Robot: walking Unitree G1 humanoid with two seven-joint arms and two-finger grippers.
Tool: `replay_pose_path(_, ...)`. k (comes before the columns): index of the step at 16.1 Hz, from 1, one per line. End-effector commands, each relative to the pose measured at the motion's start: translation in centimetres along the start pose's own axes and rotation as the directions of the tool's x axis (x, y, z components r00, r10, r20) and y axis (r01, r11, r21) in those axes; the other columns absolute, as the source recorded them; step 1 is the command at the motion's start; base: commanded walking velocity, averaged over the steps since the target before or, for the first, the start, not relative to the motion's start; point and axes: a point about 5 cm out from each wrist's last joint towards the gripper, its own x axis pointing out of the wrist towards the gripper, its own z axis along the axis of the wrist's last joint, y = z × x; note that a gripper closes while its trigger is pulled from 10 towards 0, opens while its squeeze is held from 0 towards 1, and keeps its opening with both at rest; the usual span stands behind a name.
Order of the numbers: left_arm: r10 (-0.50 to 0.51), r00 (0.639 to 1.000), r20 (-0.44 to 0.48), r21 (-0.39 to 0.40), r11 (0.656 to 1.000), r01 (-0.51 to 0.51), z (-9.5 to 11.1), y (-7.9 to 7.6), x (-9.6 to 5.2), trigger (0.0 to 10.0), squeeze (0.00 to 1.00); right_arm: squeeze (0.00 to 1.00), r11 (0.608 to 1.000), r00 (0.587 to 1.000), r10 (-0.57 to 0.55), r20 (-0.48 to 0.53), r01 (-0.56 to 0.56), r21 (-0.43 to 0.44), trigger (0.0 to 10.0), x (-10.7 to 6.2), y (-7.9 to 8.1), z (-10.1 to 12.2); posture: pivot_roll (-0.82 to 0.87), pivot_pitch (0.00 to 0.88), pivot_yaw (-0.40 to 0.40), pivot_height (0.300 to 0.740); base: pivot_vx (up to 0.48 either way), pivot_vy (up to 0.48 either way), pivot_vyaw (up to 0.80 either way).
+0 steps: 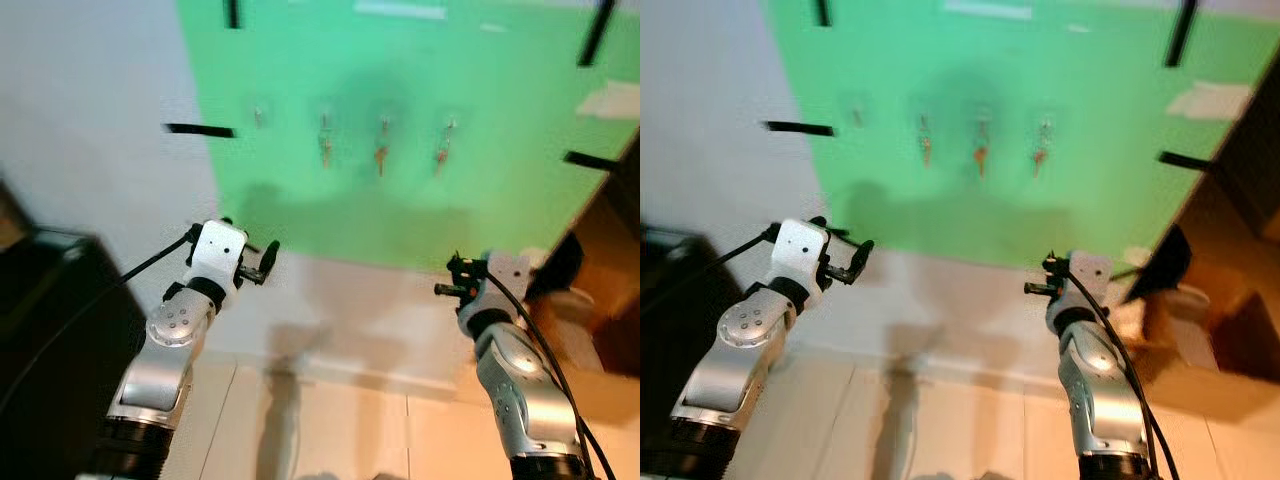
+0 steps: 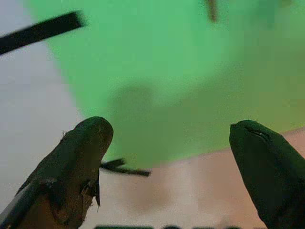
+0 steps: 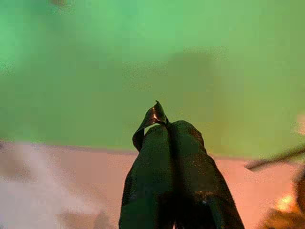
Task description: Hang keys on a hook
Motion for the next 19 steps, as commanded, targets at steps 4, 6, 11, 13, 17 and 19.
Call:
replay_pose_path(4, 0.032, 0.999, -0.015, 0.008, 0.999, -0.032, -0.2, 0.8, -0.7, 10.0, 0.00, 0.00, 0.999, 0.999, 0.046, 0.023, -0.046, 0.023, 10.0, 0.2, 1.1, 0.3, 0.01, 0.000, -0.010, 0.740, 0.000, 0.397, 0.00)
replay_pose_path(6, 0.036, 0.999, -0.019, 0.015, 0.999, -0.036, -0.3, 0.9, -0.9, 10.0, 0.00, 0.00, 0.999, 0.999, 0.031, 0.019, -0.031, 0.042, 10.0, 0.2, 1.2, 0.3, 0.01, 0.000, -0.005, 0.740, 0.000, 0.157, 0.00)
replay_pose_path(11, 0.072, 0.997, -0.036, 0.004, 0.997, -0.072, -0.4, 1.0, -1.0, 10.0, 0.03, 0.00, 0.998, 0.999, 0.031, 0.017, -0.032, 0.053, 10.0, -0.1, 1.5, 0.1, 0.00, 0.000, 0.013, 0.740, 0.000, 0.000, 0.00)
replay_pose_path(13, 0.056, 0.998, -0.023, -0.020, 0.998, -0.056, -0.1, 0.9, -0.8, 10.0, 0.03, 0.00, 0.998, 0.999, 0.027, 0.022, -0.028, 0.055, 10.0, -0.2, 1.5, 0.2, -0.02, 0.000, 0.024, 0.740, 0.000, 0.000, 0.00)
replay_pose_path(17, 0.039, 0.999, -0.023, -0.023, 0.999, -0.039, 0.0, 0.6, -1.0, 10.0, 0.04, 0.00, 1.000, 0.997, 0.027, 0.070, -0.027, -0.005, 10.0, -0.1, 1.4, 1.0, -0.01, 0.000, 0.022, 0.740, 0.000, 0.000, 0.00)
replay_pose_path(19, 0.030, 0.999, -0.023, -0.008, 1.000, -0.030, 0.1, 0.9, -1.1, 10.0, 0.05, 0.00, 1.000, 0.996, 0.025, 0.088, -0.025, 0.002, 10.0, 0.2, 1.7, 1.5, 0.00, 0.000, 0.024, 0.740, 0.000, 0.000, 0.80)
